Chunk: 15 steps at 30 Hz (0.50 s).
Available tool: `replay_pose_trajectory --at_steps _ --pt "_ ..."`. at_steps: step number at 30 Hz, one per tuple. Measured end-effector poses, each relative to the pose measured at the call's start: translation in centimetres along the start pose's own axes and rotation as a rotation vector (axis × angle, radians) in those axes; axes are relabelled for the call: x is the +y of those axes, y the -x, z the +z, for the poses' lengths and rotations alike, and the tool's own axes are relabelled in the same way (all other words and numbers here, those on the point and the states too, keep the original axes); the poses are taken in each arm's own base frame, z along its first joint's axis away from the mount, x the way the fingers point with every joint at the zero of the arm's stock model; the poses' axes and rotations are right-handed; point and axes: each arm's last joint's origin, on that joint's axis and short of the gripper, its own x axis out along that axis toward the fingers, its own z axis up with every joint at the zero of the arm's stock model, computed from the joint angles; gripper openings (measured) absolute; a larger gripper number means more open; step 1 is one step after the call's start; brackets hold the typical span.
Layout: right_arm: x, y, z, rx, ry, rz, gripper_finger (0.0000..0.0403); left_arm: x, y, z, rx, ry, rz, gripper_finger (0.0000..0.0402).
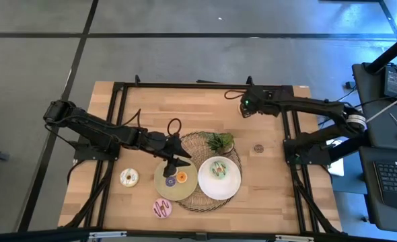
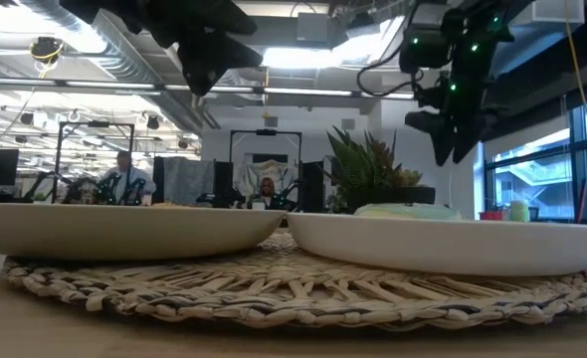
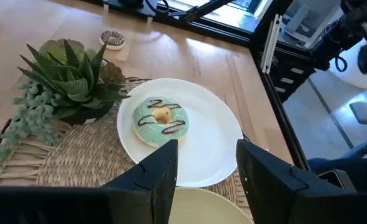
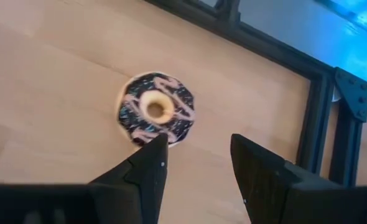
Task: Pick & Place donuts
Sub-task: Put the large black donut on the white plate
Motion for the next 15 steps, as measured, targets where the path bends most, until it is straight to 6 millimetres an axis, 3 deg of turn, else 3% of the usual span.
replay_pose_trajectory --at_steps 15 --pt "-0.1 -7.0 2.4 0.126 -0.013 0.033 0.0177 0.1 0.0 -0.1 0.009 -0.042 0.012 0.0159"
